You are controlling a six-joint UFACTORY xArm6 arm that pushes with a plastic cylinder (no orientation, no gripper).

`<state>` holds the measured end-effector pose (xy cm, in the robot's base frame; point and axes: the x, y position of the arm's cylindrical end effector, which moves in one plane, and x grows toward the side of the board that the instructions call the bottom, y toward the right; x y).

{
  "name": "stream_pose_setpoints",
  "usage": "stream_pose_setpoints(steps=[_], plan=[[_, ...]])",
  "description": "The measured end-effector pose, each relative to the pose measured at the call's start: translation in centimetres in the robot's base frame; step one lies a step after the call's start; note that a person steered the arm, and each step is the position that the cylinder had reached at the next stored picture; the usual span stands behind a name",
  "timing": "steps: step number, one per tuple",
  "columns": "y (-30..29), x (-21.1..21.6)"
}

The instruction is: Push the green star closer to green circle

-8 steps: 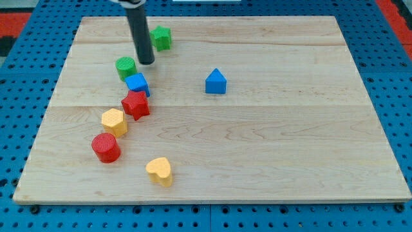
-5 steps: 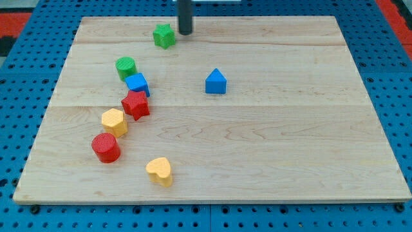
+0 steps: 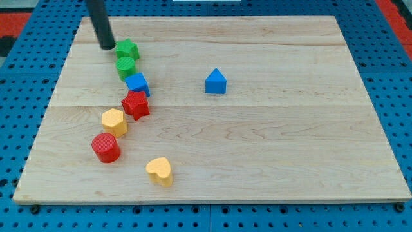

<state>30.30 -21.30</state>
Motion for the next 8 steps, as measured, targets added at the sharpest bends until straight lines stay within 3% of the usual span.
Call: stream_pose_setpoints(steps=[2,4,6,8], plan=[[2.1,4.8],[5.9,5.0],[-2.0,0.8],[3.4,-0.4]])
